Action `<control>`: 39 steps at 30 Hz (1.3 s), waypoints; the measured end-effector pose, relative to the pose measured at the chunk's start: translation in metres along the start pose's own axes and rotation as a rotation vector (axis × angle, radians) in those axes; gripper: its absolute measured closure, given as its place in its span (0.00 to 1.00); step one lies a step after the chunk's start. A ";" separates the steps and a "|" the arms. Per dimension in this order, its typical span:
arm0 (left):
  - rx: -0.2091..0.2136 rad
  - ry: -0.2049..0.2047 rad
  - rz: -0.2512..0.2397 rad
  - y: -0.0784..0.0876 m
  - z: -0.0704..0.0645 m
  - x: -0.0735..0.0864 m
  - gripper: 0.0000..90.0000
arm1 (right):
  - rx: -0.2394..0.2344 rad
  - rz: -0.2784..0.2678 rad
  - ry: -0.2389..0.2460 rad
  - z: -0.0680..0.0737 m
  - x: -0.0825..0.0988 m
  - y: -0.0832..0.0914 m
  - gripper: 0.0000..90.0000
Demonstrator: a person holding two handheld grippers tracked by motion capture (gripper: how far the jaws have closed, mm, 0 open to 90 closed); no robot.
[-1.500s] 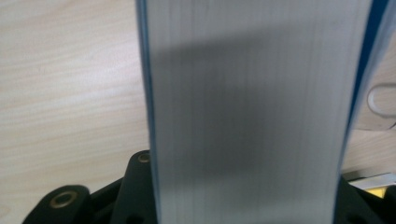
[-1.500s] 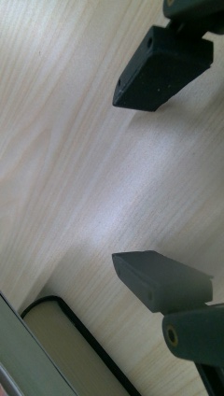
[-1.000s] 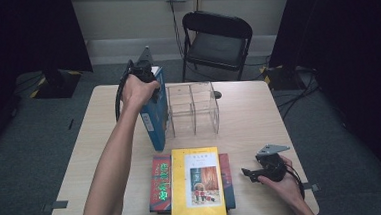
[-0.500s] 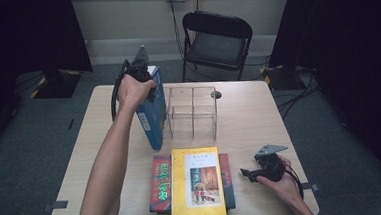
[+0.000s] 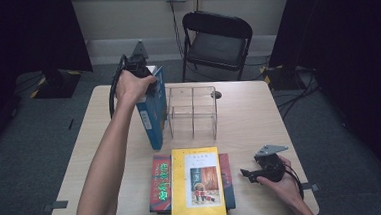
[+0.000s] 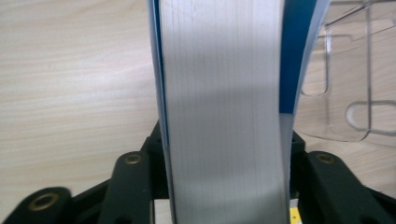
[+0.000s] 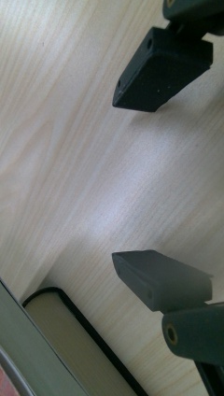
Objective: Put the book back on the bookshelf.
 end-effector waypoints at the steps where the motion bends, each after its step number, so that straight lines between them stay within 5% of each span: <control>1: 0.005 -0.006 -0.009 0.000 0.001 0.001 0.58 | 0.001 -0.002 0.002 0.000 0.000 0.000 0.23; 8: 0.042 -0.047 -0.058 0.002 0.002 0.004 0.46 | 0.000 0.003 0.000 0.001 0.000 -0.001 0.23; 14: 0.022 -0.088 -0.129 0.011 0.002 0.009 0.38 | -0.002 0.004 0.003 0.001 -0.001 -0.002 0.23; 18: 0.028 -0.120 -0.180 0.018 0.002 0.013 0.38 | -0.001 0.008 0.004 0.002 -0.001 -0.002 0.23; 21: -0.006 -0.158 -0.203 0.020 -0.001 0.017 0.38 | -0.001 0.005 0.004 0.001 -0.001 -0.002 0.23; 29: -0.004 -0.162 -0.241 0.024 0.004 0.022 0.38 | 0.001 0.010 0.005 0.002 -0.002 -0.003 0.23; 33: -0.006 -0.172 -0.312 0.032 0.006 0.029 0.40 | 0.002 0.012 0.006 0.002 -0.002 -0.003 0.23; 39: 0.041 -0.261 -0.475 0.034 0.009 0.047 0.40 | 0.005 0.013 0.004 0.002 -0.002 -0.003 0.23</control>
Point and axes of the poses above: each handheld gripper's, and its own axes: y roughly backward along the jaws, x roughly out of its underside, z roughly to its left, the point moved 2 cm from there along -y, roughly forward along the jaws, and after that the axes turned 14 degrees about z, right-handed, at the moved point
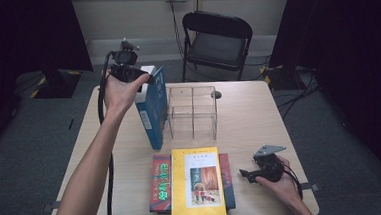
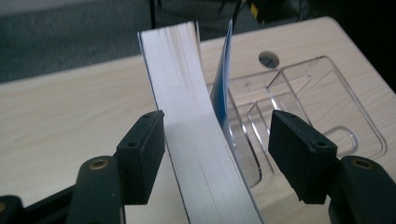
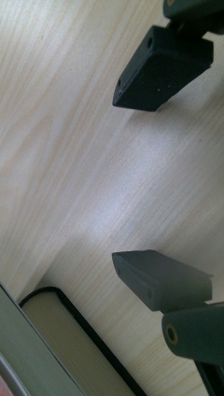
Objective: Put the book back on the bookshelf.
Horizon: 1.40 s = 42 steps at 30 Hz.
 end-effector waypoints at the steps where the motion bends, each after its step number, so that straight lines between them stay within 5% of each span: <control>1: -0.013 -0.004 -0.018 0.001 0.000 0.003 0.41 | 0.001 0.002 -0.001 0.000 0.000 0.000 0.23; 8: -0.022 -0.068 -0.175 0.009 0.003 0.030 0.47 | 0.000 0.000 -0.005 0.000 -0.001 -0.001 0.23; 13: -0.015 -0.085 -0.227 0.011 -0.002 0.052 0.45 | 0.002 0.000 -0.008 0.001 -0.001 0.000 0.23; 17: 0.000 -0.126 -0.356 0.013 -0.009 0.079 0.43 | 0.005 -0.002 -0.015 -0.001 -0.001 0.001 0.23; 20: 0.006 -0.155 -0.408 0.017 -0.012 0.093 0.42 | 0.005 -0.003 -0.023 -0.001 -0.001 0.001 0.23; 23: 0.009 -0.147 -0.450 0.023 -0.014 0.105 0.41 | 0.007 -0.009 -0.023 0.000 -0.001 0.002 0.23; 24: 0.036 -0.136 -0.453 0.024 -0.013 0.109 0.40 | 0.009 -0.012 -0.025 0.000 -0.002 0.003 0.24; 27: -0.014 -0.115 -0.480 0.026 -0.011 0.125 0.41 | 0.023 -0.041 -0.033 0.001 -0.003 0.007 0.25; 32: 0.060 -0.076 -0.412 0.019 -0.001 0.148 0.41 | 0.016 -0.090 -0.031 0.005 -0.008 0.016 0.30; 35: 0.051 -0.081 -0.404 0.013 0.000 0.164 0.41 | 0.005 -0.121 -0.025 0.010 -0.012 0.023 0.32; 37: 0.001 -0.027 -0.417 0.004 -0.001 0.178 0.42 | 0.000 -0.144 -0.017 0.015 -0.015 0.028 0.33; 42: 0.068 -0.058 -0.352 -0.017 -0.004 0.201 0.44 | -0.032 -0.184 -0.012 0.027 -0.026 0.036 0.36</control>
Point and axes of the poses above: each handheld gripper's, and its own axes: y roughly backward along the jaws, x roughly out of its underside, z roughly to its left, the point moved 2 cm from there along -y, roughly forward along the jaws, and after that the axes turned 14 degrees about z, right-handed, at the moved point
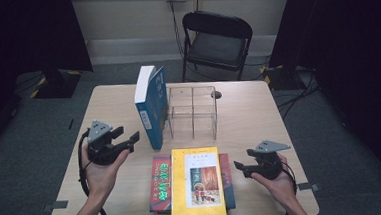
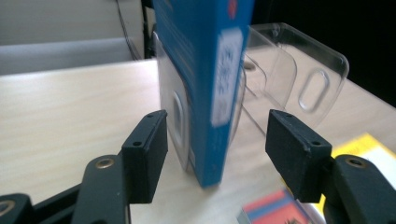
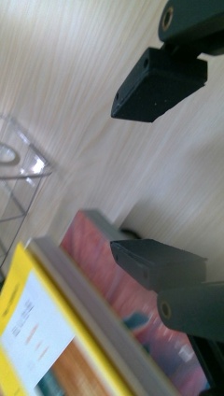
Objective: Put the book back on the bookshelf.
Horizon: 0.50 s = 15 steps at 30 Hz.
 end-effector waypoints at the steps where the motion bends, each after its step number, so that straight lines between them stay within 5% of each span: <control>1: -0.002 -0.010 0.005 -0.002 -0.003 0.004 0.45 | -0.020 -0.001 -0.008 0.002 -0.003 0.001 0.37; 7: 0.046 -0.068 0.124 -0.026 -0.023 0.027 0.44 | -0.060 -0.054 0.014 0.026 -0.022 0.009 0.39; 15: 0.120 -0.111 0.186 -0.043 -0.042 0.048 0.43 | -0.114 -0.047 0.071 0.059 -0.028 -0.008 0.34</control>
Point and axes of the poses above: each handheld gripper's, and its own axes: y roughly backward along the jaws, x roughly out of its underside, z roughly to its left, the point moved 2 cm from there along -y, roughly forward along the jaws, and after that the axes turned 14 degrees about z, right-handed, at the moved point
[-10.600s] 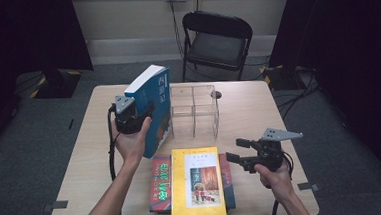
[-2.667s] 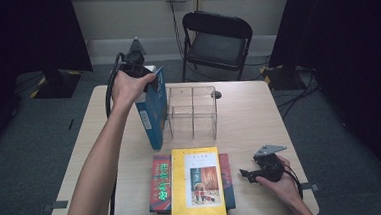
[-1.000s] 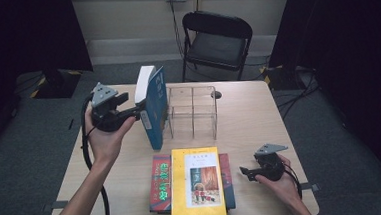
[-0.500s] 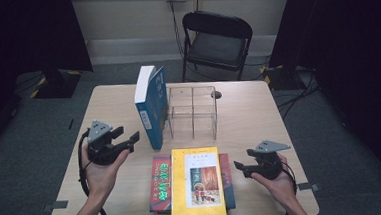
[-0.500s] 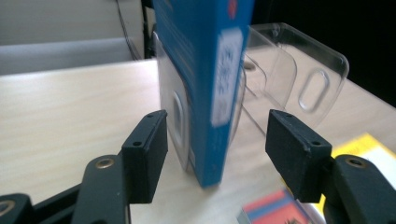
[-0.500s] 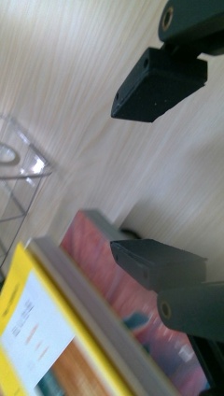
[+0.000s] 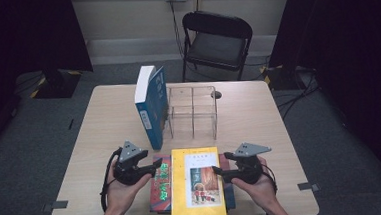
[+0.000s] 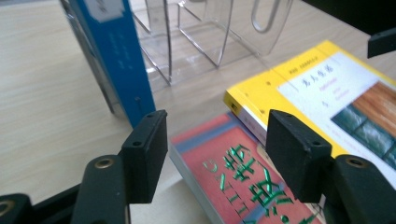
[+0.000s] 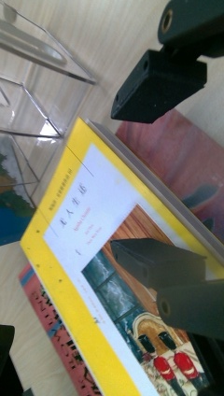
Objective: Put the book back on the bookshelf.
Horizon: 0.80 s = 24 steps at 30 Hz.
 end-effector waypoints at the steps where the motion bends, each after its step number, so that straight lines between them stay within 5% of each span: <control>1: 0.009 0.001 0.010 -0.003 -0.002 0.002 0.43 | -0.003 0.007 0.002 0.001 0.001 -0.002 0.33; 12: 0.069 -0.097 0.048 -0.025 -0.027 0.004 0.41 | 0.004 0.010 0.027 0.006 0.009 -0.003 0.33; 14: 0.080 -0.101 0.034 -0.029 -0.027 0.005 0.32 | 0.014 0.007 0.036 0.007 0.008 -0.004 0.33; 24: 0.179 -0.062 0.019 -0.034 -0.027 0.011 0.31 | -0.020 -0.034 -0.008 0.012 0.008 -0.014 0.33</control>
Point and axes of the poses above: each handheld gripper's, and its own axes: y roughly backward along the jaws, x roughly out of its underside, z roughly to its left, the point moved 2 cm from there along -y, roughly forward along the jaws, and after that the axes turned 14 degrees about z, right-handed, at the moved point
